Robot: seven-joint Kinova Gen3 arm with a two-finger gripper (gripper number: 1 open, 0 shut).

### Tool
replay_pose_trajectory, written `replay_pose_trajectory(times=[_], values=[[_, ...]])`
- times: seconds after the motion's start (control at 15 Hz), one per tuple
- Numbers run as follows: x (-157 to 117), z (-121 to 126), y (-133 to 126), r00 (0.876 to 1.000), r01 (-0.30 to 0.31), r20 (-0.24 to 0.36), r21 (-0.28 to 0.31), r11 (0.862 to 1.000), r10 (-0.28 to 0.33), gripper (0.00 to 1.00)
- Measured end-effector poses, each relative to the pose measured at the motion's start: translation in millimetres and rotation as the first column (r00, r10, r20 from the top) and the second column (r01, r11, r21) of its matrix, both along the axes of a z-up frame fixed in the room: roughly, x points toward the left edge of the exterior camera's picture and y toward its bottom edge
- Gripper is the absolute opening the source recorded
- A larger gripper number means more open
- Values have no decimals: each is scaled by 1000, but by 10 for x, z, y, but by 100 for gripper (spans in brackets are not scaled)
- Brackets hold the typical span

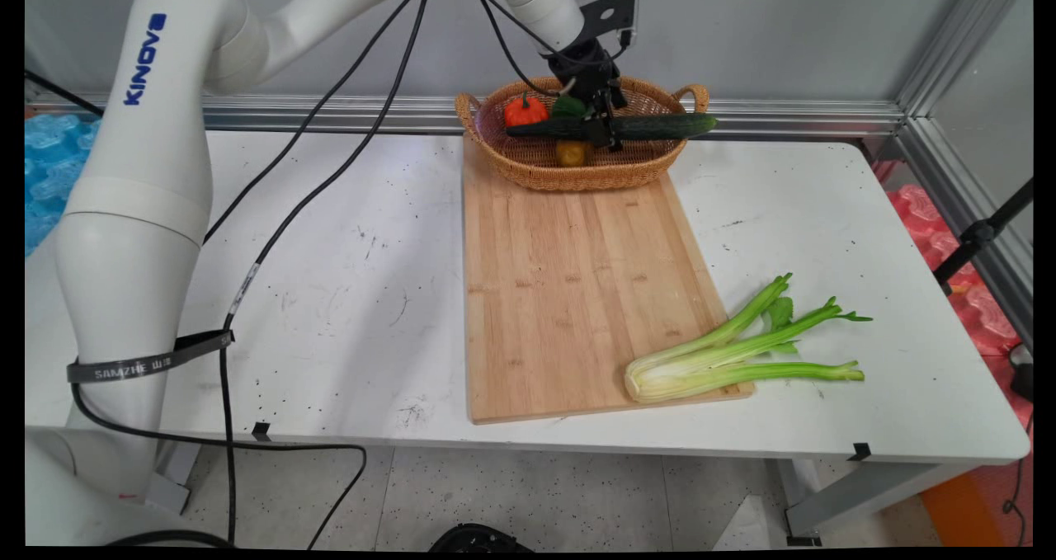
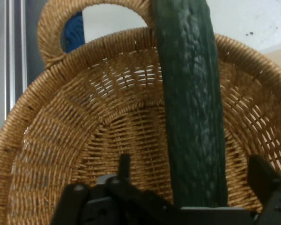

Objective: Pick up the cucumber from the vegetable basket, then place the picked object on the cutting board

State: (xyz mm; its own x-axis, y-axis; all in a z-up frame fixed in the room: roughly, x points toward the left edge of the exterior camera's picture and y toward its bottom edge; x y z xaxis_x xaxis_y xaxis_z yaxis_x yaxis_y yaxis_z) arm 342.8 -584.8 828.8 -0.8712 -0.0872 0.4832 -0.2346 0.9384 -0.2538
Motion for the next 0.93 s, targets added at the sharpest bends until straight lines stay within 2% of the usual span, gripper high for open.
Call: replay_pose_trajectory(times=[0.07,0.67,0.93], values=[[2,-15,-6,1000,3,1,1,1000,-3,0],[17,-101,-25,1000,12,-6,25,1000,-11,0],[-35,46,-7,1000,1,-20,12,1000,-1,0]])
